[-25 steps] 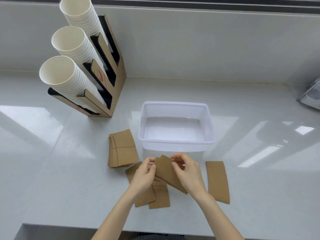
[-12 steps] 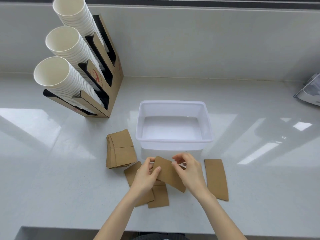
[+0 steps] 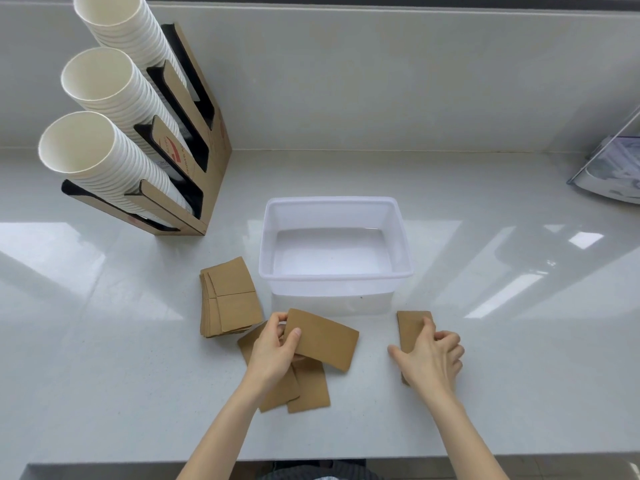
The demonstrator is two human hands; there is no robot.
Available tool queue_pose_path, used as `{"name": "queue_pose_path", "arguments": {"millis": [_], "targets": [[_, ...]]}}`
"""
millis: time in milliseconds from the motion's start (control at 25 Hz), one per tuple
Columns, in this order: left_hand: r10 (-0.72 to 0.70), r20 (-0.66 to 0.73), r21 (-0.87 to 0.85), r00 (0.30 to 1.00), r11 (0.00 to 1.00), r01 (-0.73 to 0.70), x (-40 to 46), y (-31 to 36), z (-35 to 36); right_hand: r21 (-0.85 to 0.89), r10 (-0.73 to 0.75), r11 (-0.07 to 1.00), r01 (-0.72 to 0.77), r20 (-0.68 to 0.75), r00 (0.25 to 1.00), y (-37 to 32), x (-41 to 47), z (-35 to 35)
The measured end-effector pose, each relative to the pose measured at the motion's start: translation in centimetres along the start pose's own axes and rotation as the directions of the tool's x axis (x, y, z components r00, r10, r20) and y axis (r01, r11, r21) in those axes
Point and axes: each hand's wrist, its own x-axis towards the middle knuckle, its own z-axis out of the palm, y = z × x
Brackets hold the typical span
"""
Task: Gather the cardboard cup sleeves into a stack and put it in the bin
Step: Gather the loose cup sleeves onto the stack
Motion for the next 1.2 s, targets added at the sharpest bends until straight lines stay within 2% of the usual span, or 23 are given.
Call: {"name": "queue_pose_path", "arguments": {"millis": [280, 360, 440, 520, 600, 760, 1200], "targets": [[-0.003, -0.009, -0.008, 1.0, 1.0, 0.003, -0.2, -0.3, -0.3, 0.061, -0.001, 0.998, 0.001, 0.002, 1.0, -0.2, -0.1, 0.1], [-0.006, -0.008, -0.016, 1.0, 1.0, 0.006, -0.2, -0.3, -0.3, 0.142, -0.056, 0.989, 0.05, 0.039, 0.998, -0.4, -0.2, 0.0], [-0.015, -0.008, -0.019, 1.0, 1.0, 0.014, -0.3, -0.3, -0.4, 0.249, -0.184, 0.957, 0.151, 0.112, 0.977, -0.8, -0.6, -0.1], [-0.018, -0.005, -0.022, 1.0, 1.0, 0.018, -0.3, -0.2, -0.4, 0.303, -0.359, 0.908, 0.29, 0.204, 0.911, -1.3, -1.4, -0.1], [-0.019, -0.003, -0.032, 1.0, 0.999, 0.018, -0.4, 0.0, -0.4, 0.329, -0.518, 0.842, 0.427, 0.276, 0.809, -2.2, -2.3, -0.2], [-0.031, 0.009, -0.064, 0.999, 0.997, 0.031, -0.8, 0.2, -0.5, 0.309, -0.699, 0.715, 0.627, 0.303, 0.648, -3.7, -3.2, 0.4], [-0.037, 0.054, -0.139, 0.998, 0.989, 0.044, -1.8, 0.6, -0.8, 0.193, -0.792, 0.592, 0.782, 0.318, 0.521, -5.2, -3.4, 1.3]]}}
